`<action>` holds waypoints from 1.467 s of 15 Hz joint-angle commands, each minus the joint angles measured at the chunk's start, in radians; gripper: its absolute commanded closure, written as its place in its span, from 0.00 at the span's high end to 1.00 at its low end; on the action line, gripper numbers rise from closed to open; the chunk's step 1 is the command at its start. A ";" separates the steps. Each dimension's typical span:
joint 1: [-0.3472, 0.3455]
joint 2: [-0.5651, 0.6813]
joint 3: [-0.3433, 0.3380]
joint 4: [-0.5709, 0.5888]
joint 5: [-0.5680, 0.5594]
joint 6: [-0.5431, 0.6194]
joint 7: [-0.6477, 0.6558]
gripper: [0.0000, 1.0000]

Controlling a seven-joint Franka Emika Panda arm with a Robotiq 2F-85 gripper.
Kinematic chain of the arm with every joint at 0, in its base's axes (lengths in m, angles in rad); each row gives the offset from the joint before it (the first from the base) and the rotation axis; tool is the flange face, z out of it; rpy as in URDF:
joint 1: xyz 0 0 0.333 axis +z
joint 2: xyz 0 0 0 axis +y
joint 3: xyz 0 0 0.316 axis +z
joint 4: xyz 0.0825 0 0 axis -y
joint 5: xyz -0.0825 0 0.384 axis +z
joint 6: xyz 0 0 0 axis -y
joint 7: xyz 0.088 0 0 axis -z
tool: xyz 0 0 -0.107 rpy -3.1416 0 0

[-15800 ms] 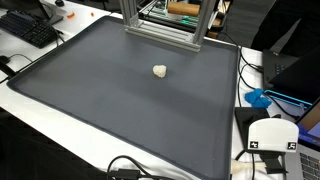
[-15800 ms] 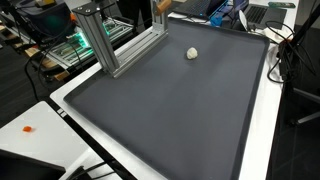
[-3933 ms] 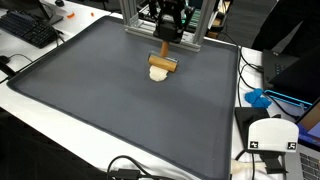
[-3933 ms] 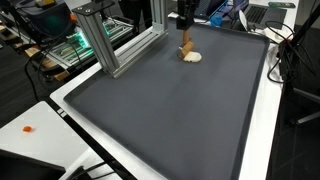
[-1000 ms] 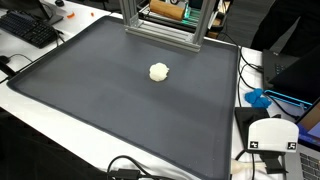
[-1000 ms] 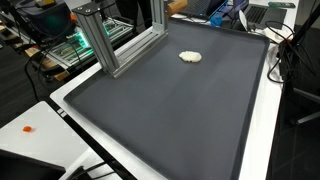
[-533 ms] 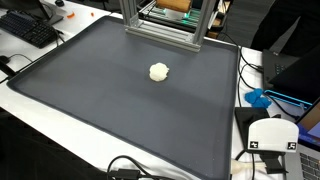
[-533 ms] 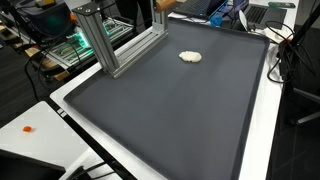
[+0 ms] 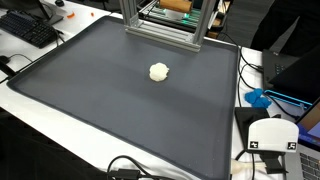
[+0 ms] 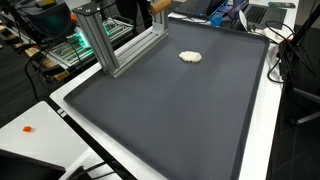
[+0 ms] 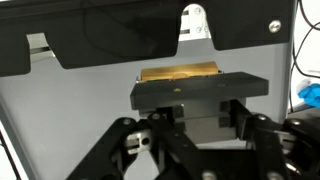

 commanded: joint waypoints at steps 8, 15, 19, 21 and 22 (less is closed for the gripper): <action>-0.002 -0.055 0.005 -0.073 0.061 -0.017 -0.059 0.35; 0.001 -0.103 0.009 -0.121 0.090 -0.033 -0.050 0.35; 0.006 -0.131 0.018 -0.160 0.103 -0.023 -0.049 0.35; 0.010 -0.140 0.023 -0.177 0.114 -0.021 -0.051 0.35; 0.011 -0.144 0.025 -0.184 0.117 -0.020 -0.050 0.35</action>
